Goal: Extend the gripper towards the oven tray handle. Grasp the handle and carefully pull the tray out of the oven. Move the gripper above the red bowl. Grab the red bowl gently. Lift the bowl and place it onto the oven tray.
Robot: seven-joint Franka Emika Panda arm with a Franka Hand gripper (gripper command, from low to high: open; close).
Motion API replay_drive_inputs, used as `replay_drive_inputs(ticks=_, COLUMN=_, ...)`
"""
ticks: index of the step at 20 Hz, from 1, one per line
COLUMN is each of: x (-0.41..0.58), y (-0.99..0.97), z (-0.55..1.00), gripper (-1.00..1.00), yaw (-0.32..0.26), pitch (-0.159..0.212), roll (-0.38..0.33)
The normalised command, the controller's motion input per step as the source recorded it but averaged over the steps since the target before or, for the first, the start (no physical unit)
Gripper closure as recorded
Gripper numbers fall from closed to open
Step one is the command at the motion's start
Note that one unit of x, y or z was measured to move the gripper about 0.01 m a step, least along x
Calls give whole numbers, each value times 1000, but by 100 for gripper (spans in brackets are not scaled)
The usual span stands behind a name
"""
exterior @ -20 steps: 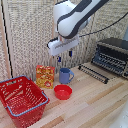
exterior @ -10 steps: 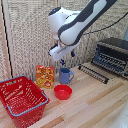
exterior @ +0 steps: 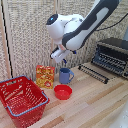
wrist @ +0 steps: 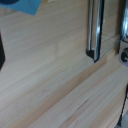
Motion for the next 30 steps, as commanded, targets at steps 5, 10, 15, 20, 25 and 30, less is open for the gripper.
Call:
replay_drive_inputs(ticks=5, x=272, y=-798, z=0, gripper=-100, yaw=-2, pitch=14, roll=-119)
replay_drive_inputs(ticks=10, x=263, y=-815, z=0, gripper=-100, yaw=-9, pitch=39, roll=-116)
replay_drive_inputs(ticks=15, x=235, y=-649, z=0, gripper=-100, yaw=-7, pitch=71, roll=-231)
replay_drive_inputs(ticks=20, x=86, y=-457, z=0, gripper=-100, yaw=-59, pitch=136, roll=-361)
replay_drive_inputs(ticks=25, x=-6, y=-454, z=-42, gripper=-100, yaw=-73, pitch=79, roll=-311)
replay_drive_inputs(ticks=30, x=-67, y=-624, z=-125, gripper=-100, yaw=-36, pitch=-11, roll=-224)
